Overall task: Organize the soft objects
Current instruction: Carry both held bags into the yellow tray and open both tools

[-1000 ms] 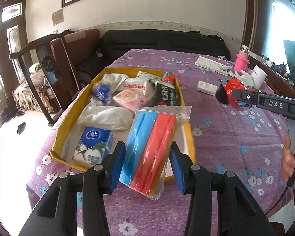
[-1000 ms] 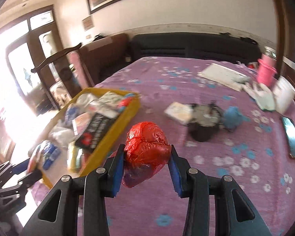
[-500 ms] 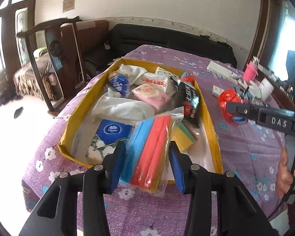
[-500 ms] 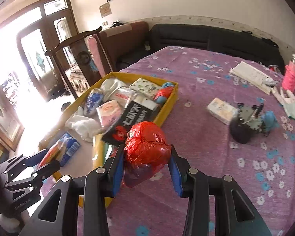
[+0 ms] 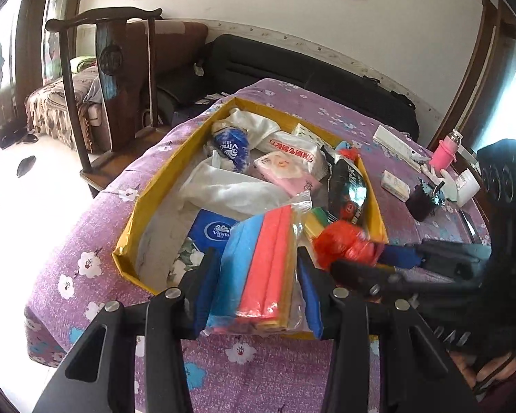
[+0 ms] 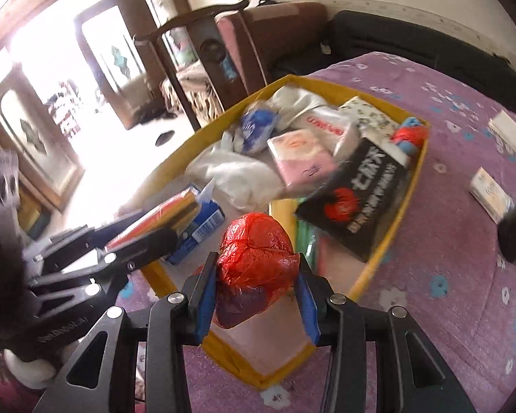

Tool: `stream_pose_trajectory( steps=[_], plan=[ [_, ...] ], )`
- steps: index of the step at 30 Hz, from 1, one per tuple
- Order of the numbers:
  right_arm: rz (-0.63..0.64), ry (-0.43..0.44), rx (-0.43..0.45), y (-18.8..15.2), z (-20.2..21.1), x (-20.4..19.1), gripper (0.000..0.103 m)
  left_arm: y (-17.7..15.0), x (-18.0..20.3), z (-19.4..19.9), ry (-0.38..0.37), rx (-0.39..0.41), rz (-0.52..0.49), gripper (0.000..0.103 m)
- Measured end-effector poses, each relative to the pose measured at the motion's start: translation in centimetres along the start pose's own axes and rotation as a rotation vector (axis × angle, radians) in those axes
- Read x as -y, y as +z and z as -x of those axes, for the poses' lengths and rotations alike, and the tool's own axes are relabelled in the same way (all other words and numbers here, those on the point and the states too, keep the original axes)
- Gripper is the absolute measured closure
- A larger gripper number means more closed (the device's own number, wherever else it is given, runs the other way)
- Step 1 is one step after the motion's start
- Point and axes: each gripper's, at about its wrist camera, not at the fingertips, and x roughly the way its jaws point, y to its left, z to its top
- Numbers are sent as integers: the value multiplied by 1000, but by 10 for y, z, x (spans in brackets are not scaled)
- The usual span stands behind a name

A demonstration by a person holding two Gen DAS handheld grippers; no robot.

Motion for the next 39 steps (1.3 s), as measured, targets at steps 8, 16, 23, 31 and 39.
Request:
stream_pose_trajectory(
  steps=[8, 16, 23, 31, 39],
  plan=[
    [3, -24, -23, 0, -16, 6, 58, 9, 2, -21, -7, -27, -3, 61],
    [28, -77, -4, 2, -17, 13, 58, 11, 13, -37, -8, -41, -23, 61],
    [44, -121, 11, 2, -18, 18, 58, 12, 17, -45, 2, -50, -34, 61],
    [90, -162, 27, -3, -17, 14, 58, 10, 29, -51, -2, -74, -60, 61],
    [90, -166, 36, -7, -11, 15, 56, 8, 36, -41, 17, -58, -73, 47]
  ],
)
